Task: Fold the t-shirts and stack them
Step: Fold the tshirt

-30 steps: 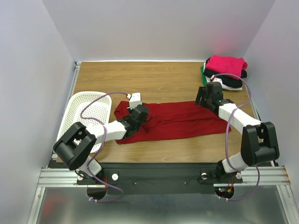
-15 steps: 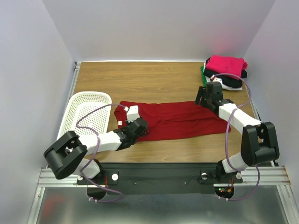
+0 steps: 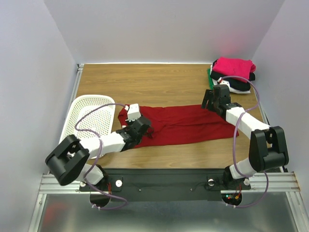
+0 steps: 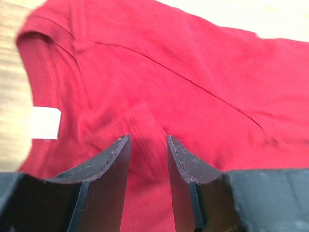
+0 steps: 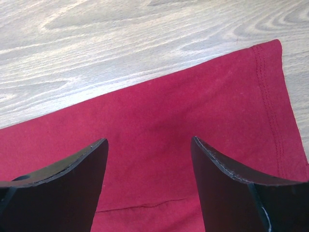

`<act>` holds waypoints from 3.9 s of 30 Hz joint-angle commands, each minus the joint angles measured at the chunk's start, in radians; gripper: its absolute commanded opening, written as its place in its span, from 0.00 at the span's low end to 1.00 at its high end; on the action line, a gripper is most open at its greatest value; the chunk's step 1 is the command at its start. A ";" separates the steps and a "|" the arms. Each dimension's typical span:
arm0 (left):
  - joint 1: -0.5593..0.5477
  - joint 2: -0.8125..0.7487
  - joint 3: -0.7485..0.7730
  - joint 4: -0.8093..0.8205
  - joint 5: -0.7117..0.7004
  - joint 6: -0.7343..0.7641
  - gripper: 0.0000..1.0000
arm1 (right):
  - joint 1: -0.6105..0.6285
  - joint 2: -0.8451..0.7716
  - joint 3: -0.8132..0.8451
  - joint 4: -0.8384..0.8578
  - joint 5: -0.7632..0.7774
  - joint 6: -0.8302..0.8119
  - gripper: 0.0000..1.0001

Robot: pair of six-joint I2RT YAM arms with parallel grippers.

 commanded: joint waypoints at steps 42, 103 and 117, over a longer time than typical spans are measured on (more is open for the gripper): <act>0.066 -0.032 -0.017 0.027 -0.049 0.051 0.00 | 0.016 0.003 0.028 0.043 -0.010 -0.014 0.75; 0.274 0.250 0.096 0.334 0.224 0.149 0.83 | 0.014 0.208 0.100 0.021 0.090 -0.007 0.77; 0.391 0.316 0.117 0.354 0.312 0.176 0.83 | -0.023 0.345 0.157 -0.022 0.044 -0.008 0.79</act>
